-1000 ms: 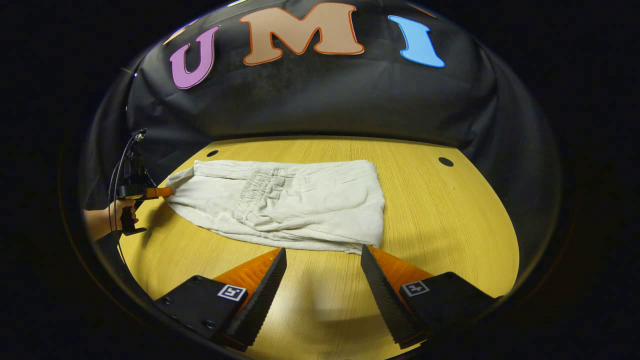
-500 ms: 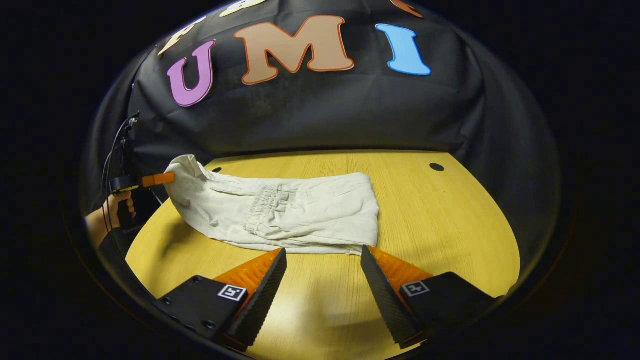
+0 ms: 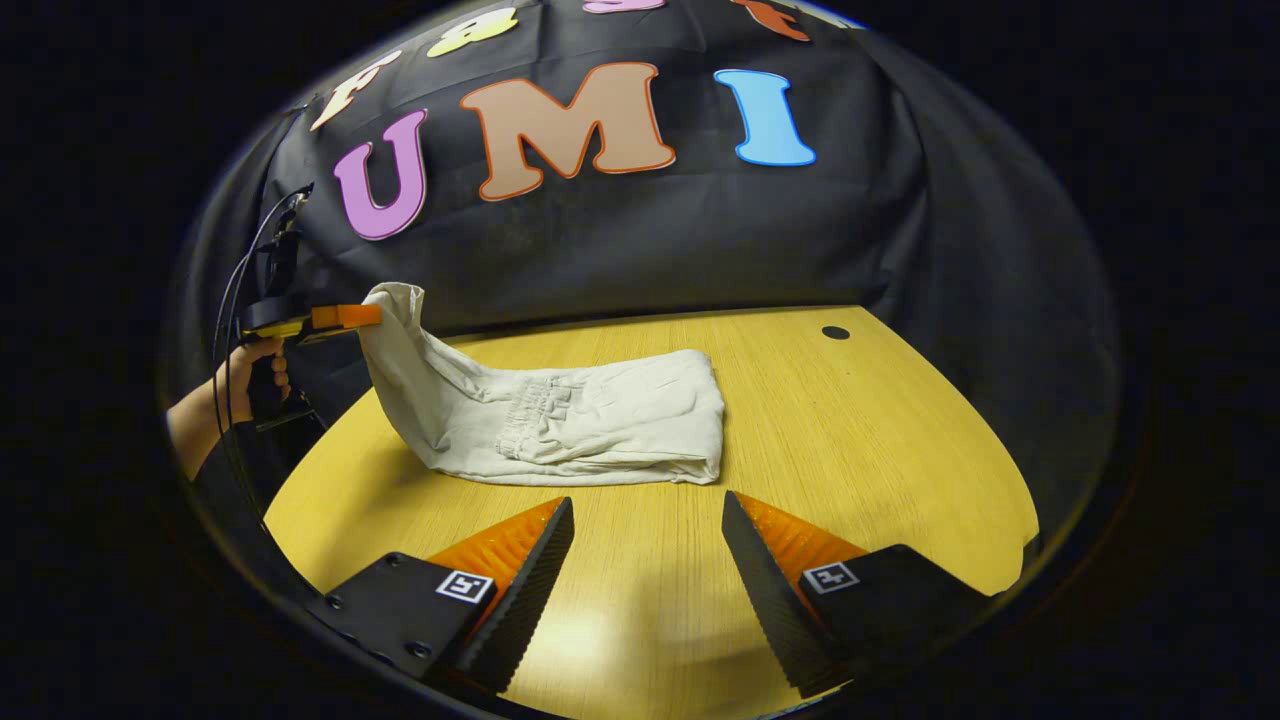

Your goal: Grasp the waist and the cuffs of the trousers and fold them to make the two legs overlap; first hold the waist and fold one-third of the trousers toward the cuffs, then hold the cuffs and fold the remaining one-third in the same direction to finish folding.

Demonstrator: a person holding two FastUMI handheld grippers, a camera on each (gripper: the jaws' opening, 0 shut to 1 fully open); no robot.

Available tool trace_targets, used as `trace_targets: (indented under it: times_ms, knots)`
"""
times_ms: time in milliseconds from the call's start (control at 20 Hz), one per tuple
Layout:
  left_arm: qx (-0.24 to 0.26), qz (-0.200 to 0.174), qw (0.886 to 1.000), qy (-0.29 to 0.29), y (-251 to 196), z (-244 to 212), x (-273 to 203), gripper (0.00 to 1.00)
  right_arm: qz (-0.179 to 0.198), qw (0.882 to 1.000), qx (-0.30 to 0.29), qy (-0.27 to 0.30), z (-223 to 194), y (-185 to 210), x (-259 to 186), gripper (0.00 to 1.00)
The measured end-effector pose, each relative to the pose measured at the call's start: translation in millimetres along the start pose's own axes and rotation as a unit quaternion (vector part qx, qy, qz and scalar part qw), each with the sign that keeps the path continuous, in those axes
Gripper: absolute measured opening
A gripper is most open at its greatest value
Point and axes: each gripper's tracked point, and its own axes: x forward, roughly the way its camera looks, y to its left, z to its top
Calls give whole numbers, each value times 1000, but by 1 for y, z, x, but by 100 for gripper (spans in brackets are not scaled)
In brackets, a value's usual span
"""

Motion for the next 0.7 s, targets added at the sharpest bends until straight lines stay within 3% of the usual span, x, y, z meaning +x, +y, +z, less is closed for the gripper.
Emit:
trace_targets:
  times_ms: [700]
  knots:
    - [14, -42, 999, -18, -162, 32, 29, 0, 34, 999, 7, 15, 5, -80, 2, 96]
